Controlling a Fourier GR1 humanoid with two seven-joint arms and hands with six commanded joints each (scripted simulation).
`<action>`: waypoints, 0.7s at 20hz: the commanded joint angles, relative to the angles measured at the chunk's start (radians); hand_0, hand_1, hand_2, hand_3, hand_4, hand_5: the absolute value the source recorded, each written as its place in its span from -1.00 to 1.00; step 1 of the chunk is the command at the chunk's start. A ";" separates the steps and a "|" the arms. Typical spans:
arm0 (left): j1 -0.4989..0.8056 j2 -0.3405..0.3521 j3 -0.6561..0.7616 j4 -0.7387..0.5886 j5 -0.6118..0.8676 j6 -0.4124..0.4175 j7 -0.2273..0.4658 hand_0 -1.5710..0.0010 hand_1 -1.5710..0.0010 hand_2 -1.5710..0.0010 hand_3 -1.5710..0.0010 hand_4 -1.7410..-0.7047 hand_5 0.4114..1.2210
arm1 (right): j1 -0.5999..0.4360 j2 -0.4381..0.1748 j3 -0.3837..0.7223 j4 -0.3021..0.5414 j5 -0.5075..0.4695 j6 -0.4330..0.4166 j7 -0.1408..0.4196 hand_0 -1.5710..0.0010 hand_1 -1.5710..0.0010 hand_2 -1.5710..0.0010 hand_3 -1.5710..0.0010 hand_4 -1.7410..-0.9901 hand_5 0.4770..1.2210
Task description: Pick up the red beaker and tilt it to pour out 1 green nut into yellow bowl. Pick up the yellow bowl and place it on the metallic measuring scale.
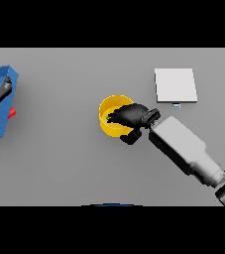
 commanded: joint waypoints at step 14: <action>-0.009 -0.001 -0.013 0.001 -0.015 -0.001 0.018 1.00 1.00 1.00 1.00 0.94 -0.32 | 0.003 -0.032 0.012 -0.033 -0.051 0.023 -0.014 -0.90 -0.90 -0.64 -0.76 -0.92 0.94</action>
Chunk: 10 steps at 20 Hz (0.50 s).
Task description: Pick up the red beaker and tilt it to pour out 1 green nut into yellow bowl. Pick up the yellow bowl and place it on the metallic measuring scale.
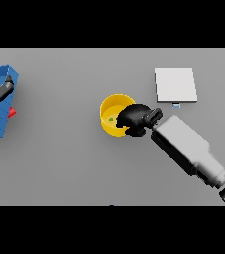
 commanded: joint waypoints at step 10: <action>0.009 0.009 0.003 -0.008 0.003 -0.003 -0.018 1.00 1.00 1.00 1.00 0.94 -0.29 | -0.037 -0.077 -0.066 -0.134 -0.043 0.072 0.039 -0.99 -0.99 -0.81 -0.58 -0.99 0.99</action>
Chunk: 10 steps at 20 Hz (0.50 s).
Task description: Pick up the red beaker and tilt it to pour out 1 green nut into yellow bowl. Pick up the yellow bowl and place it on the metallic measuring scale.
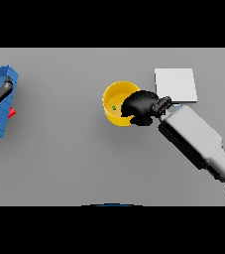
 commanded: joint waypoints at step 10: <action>0.003 0.007 0.002 -0.023 -0.006 0.003 0.016 1.00 1.00 1.00 1.00 0.92 -0.27 | -0.030 -0.114 -0.118 0.044 -0.014 -0.062 -0.037 -1.00 -1.00 -0.90 -0.60 -1.00 1.00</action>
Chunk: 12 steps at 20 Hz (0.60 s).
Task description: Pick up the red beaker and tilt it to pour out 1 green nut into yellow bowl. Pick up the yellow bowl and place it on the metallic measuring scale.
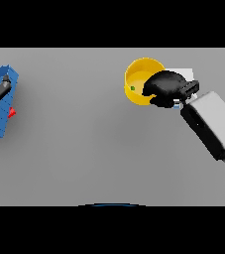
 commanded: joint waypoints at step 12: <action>0.001 0.000 0.002 -0.003 0.003 -0.008 0.004 1.00 1.00 1.00 1.00 0.96 -0.33 | -0.064 -0.055 -0.103 0.365 0.049 -0.221 -0.082 -1.00 -1.00 -0.88 -0.57 -1.00 1.00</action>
